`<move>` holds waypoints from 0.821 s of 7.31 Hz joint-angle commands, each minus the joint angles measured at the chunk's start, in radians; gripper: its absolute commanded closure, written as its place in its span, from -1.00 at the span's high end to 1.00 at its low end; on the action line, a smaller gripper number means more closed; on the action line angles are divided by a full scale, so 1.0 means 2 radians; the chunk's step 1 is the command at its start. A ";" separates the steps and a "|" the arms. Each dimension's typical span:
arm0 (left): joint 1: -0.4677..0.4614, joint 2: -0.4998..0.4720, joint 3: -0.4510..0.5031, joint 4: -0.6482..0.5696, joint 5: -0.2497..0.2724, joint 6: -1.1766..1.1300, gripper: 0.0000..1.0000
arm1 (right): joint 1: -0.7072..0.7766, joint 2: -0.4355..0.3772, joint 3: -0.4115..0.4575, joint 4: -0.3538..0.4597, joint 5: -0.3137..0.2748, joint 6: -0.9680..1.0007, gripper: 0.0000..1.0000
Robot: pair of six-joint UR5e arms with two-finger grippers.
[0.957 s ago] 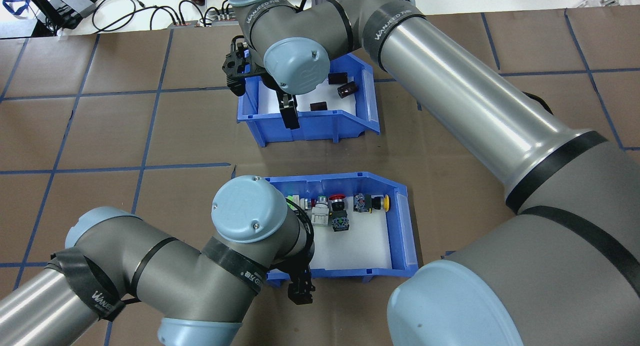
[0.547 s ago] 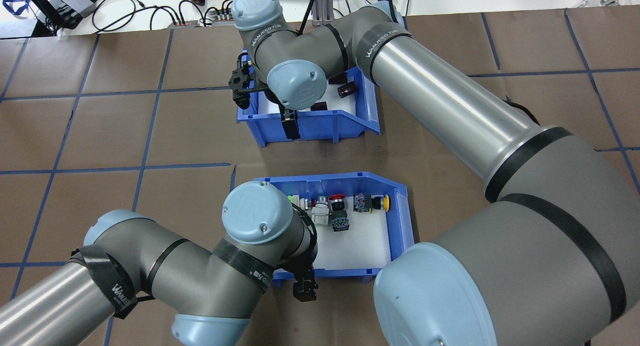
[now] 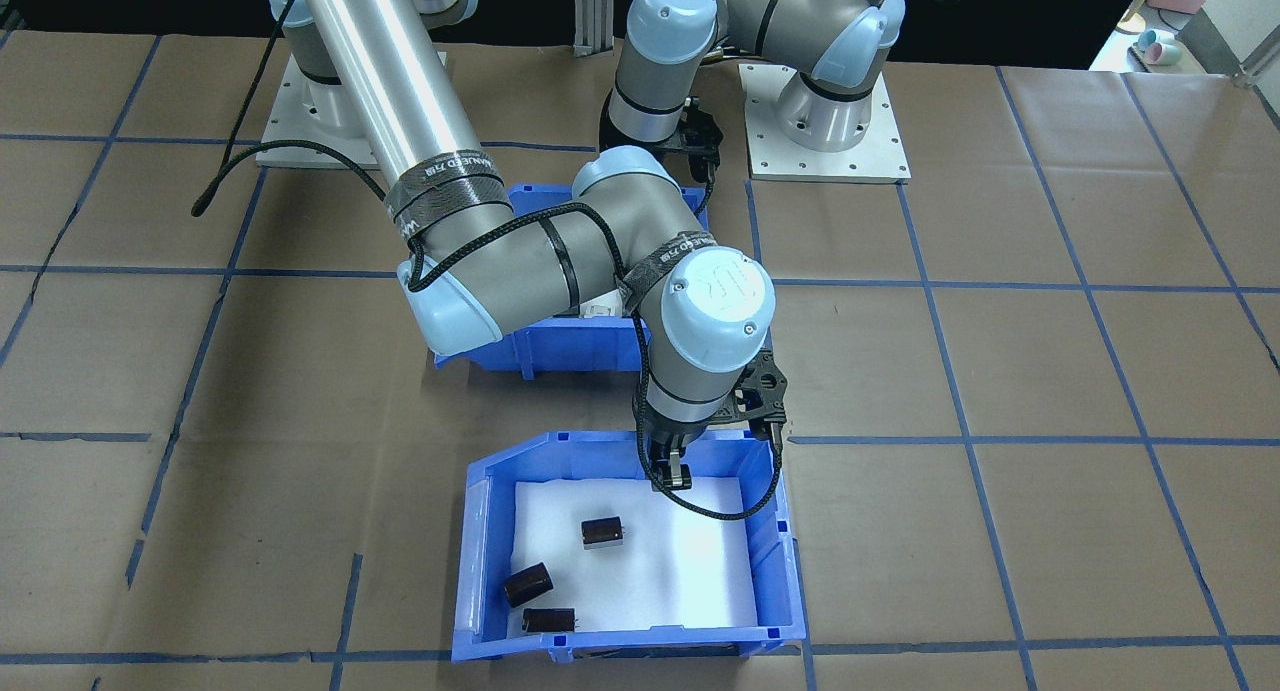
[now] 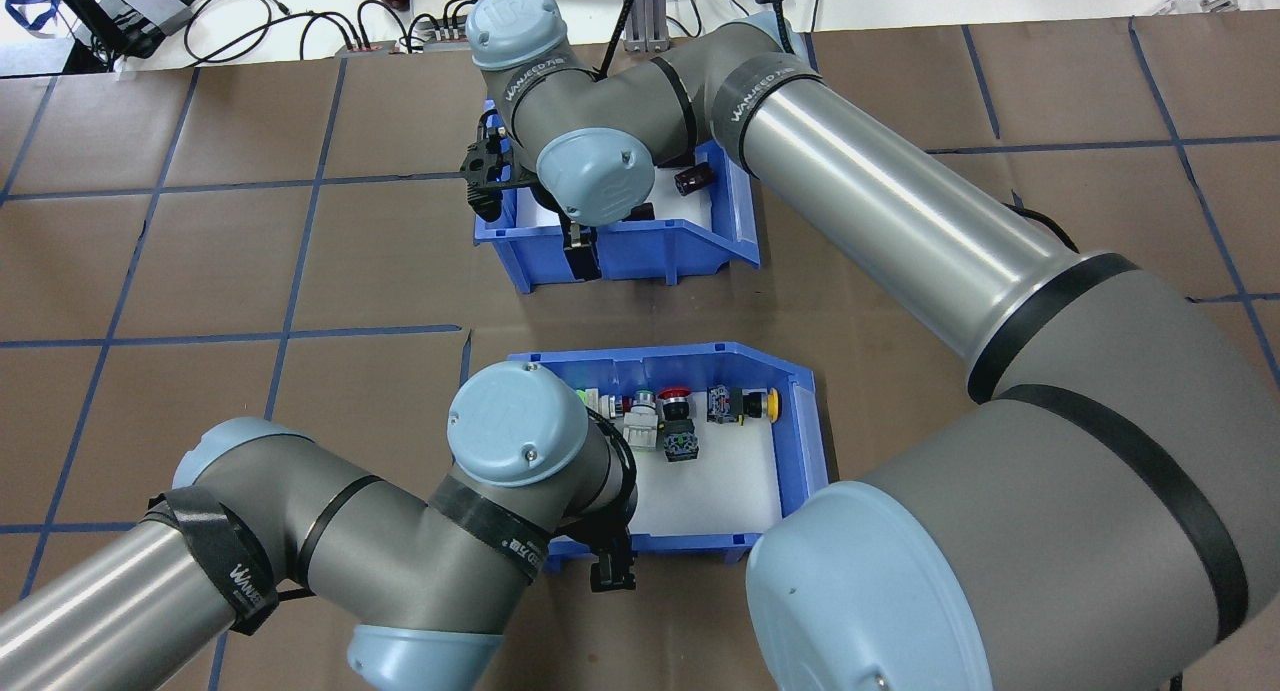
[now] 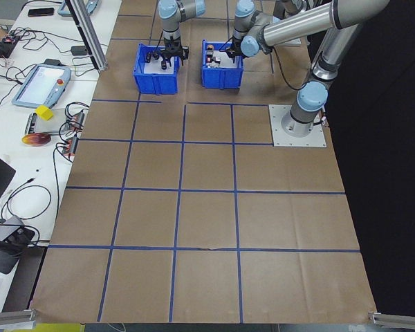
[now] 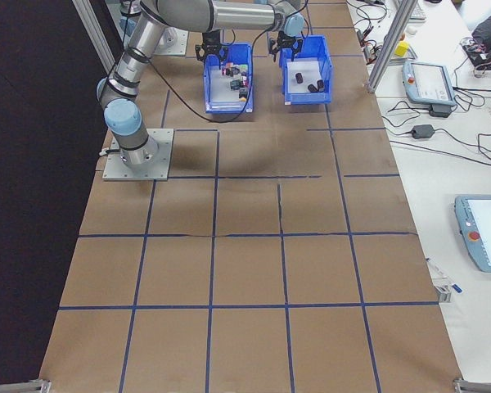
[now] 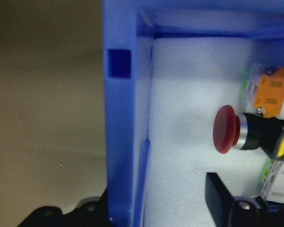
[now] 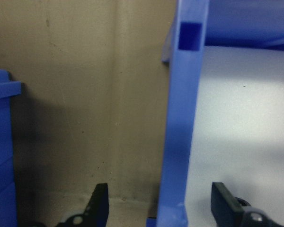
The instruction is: Place button box in front
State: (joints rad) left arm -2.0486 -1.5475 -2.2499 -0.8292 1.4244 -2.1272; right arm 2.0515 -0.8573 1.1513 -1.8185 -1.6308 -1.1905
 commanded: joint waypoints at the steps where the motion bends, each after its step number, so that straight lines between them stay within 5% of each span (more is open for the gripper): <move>1: -0.002 0.009 -0.002 0.022 -0.001 0.004 -1.00 | 0.003 -0.005 -0.004 -0.006 -0.014 0.000 -0.82; 6: 0.006 0.075 -0.001 -0.051 0.009 0.069 -1.00 | -0.070 -0.064 -0.013 0.009 -0.024 -0.009 -0.86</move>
State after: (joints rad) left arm -2.0463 -1.4331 -2.2523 -0.8753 1.4380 -2.0431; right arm 1.9770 -0.9459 1.1192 -1.8084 -1.6794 -1.2017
